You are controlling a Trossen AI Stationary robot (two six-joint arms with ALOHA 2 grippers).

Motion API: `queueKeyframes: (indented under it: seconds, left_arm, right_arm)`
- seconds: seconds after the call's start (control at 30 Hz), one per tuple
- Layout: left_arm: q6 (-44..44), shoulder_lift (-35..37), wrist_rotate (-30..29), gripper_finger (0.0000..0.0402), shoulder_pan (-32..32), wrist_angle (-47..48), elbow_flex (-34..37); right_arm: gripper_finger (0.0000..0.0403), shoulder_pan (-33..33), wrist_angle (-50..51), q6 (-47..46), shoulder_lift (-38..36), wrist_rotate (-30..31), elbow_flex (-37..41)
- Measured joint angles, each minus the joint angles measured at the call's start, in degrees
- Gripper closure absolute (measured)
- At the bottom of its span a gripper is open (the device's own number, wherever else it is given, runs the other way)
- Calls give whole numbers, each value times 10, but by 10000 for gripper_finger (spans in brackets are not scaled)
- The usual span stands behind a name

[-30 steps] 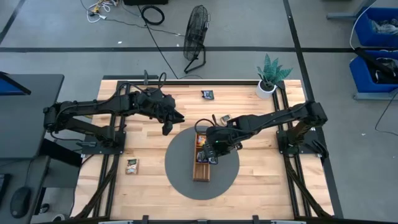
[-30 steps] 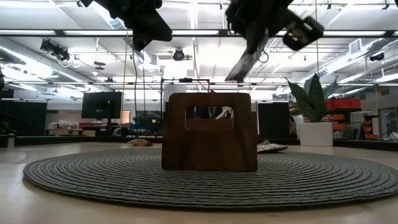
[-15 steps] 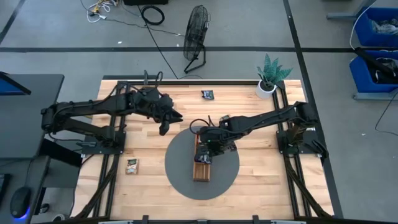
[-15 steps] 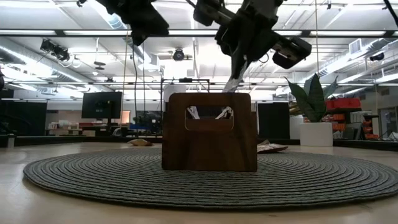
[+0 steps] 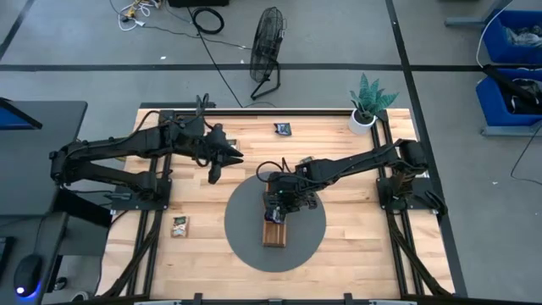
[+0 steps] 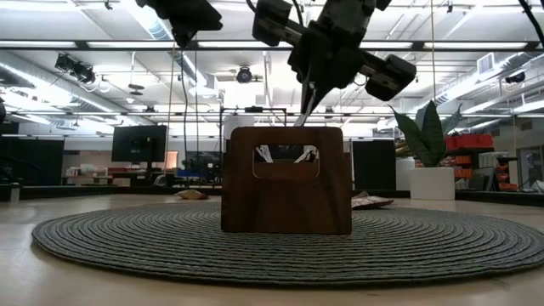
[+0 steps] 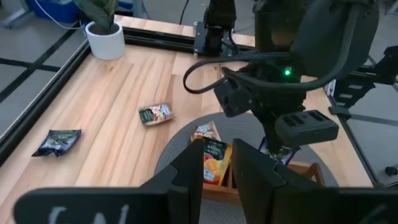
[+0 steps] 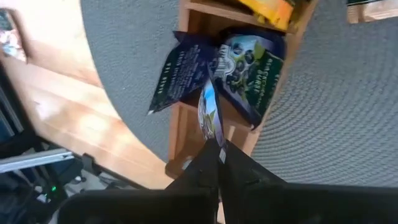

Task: Pick & Place Tea
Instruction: Put the purple tea bag into the middle section of the wooden organizer

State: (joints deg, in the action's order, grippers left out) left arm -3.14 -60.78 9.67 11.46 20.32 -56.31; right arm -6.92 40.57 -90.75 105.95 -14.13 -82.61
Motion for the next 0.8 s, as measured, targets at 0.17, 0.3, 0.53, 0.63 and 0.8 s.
queueKeyframes:
  seconds: [0.17, 0.3, 0.53, 0.63, 0.8]
  left_arm:
    - [0, 5, 0, 312, 0, 7, 0]
    - [0, 6, -1, 312, 0, 7, 0]
    - [0, 6, -2, 312, 0, 7, 0]
    - [0, 6, -2, 312, 0, 7, 0]
    - [-1, 6, -2, 312, 0, 10, 0]
  right_arm:
    - [403, 4, 17, -3, 0, 1, 0]
    - [403, 15, 22, -7, 0, 11, 0]
    - [403, 34, 8, 9, 21, -17, 0]
    - [403, 34, 1, 15, 32, -34, 0]
    - [391, 35, -6, 32, 34, -32, 0]
